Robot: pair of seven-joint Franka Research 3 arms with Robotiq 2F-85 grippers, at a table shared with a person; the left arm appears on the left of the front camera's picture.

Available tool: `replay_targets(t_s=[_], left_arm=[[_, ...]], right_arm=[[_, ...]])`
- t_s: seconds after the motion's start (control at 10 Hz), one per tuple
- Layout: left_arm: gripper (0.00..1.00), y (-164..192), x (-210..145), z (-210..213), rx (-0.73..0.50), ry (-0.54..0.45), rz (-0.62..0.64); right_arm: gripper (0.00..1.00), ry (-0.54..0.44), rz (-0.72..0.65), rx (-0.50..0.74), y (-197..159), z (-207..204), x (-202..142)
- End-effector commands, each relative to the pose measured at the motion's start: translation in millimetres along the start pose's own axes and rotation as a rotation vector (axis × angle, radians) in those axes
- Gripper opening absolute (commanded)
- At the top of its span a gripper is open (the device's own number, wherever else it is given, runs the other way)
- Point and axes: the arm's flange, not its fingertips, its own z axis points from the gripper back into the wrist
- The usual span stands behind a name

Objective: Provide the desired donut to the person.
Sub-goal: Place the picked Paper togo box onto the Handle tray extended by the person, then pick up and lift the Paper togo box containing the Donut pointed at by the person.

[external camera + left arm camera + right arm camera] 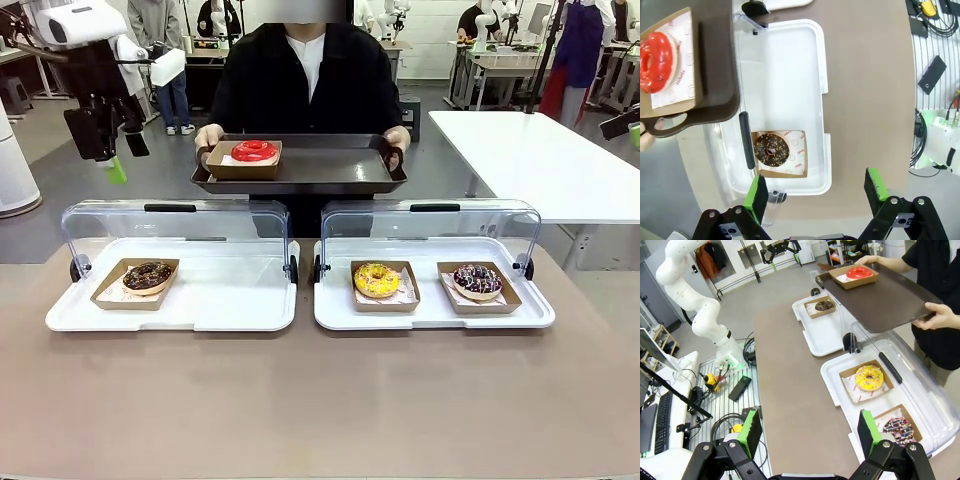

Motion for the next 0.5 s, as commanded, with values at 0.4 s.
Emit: replay_targets(t_s=[0.4], left_arm=[[1.00,1.7,0.9,8.5,0.003,-0.004,0.000]], right_arm=[[1.00,-0.011,0.008,0.006,0.3,0.2,0.6]])
